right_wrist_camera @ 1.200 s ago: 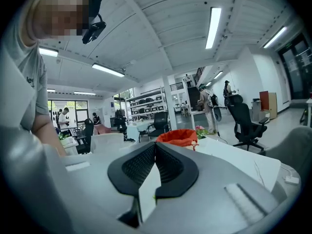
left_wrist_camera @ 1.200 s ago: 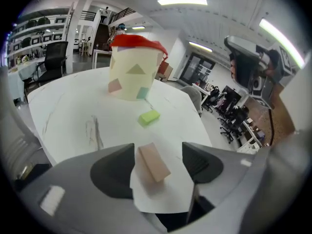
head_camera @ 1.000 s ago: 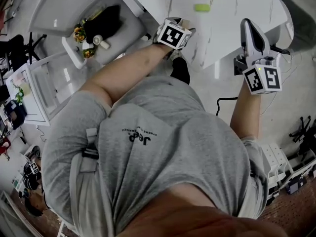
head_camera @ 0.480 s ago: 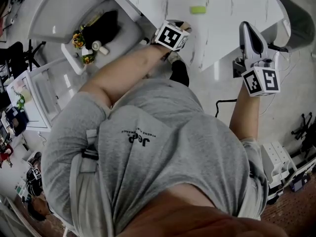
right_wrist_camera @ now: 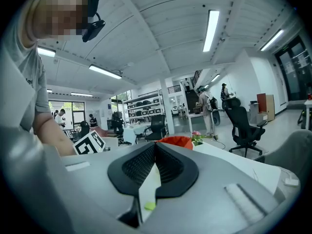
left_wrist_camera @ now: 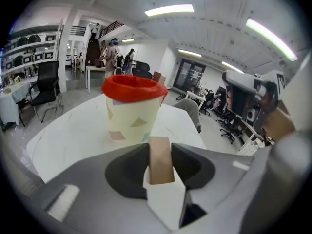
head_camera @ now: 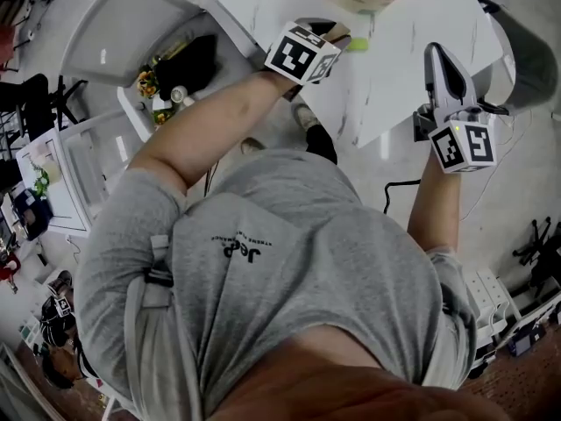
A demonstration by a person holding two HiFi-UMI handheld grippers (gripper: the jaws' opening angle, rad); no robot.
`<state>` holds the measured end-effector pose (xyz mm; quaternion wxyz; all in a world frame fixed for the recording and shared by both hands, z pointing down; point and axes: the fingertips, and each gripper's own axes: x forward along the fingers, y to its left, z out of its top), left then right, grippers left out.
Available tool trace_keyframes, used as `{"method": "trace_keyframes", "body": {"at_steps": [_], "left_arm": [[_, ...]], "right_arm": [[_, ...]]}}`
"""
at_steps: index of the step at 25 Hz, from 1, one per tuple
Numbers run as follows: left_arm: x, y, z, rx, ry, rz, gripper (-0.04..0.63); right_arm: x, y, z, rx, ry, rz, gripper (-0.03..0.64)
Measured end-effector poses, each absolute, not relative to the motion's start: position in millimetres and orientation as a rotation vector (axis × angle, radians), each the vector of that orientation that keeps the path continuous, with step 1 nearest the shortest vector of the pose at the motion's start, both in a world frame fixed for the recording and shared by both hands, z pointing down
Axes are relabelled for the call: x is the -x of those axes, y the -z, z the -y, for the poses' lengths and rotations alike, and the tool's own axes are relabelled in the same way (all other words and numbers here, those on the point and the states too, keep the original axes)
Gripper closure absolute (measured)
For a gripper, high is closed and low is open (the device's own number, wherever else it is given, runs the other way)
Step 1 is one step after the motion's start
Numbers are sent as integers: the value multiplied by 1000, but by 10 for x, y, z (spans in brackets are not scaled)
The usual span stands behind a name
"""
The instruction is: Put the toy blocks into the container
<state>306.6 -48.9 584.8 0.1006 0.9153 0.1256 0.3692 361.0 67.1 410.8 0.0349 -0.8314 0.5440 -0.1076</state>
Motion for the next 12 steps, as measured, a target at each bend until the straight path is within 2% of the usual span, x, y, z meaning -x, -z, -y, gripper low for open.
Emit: {"method": "trace_keyframes", "body": {"at_steps": [12], "left_arm": [[-4167, -4992, 895, -2828, -905, -343, 393]], "right_arm": [[-4197, -3950, -529, 2533, 308, -1720, 613]]}}
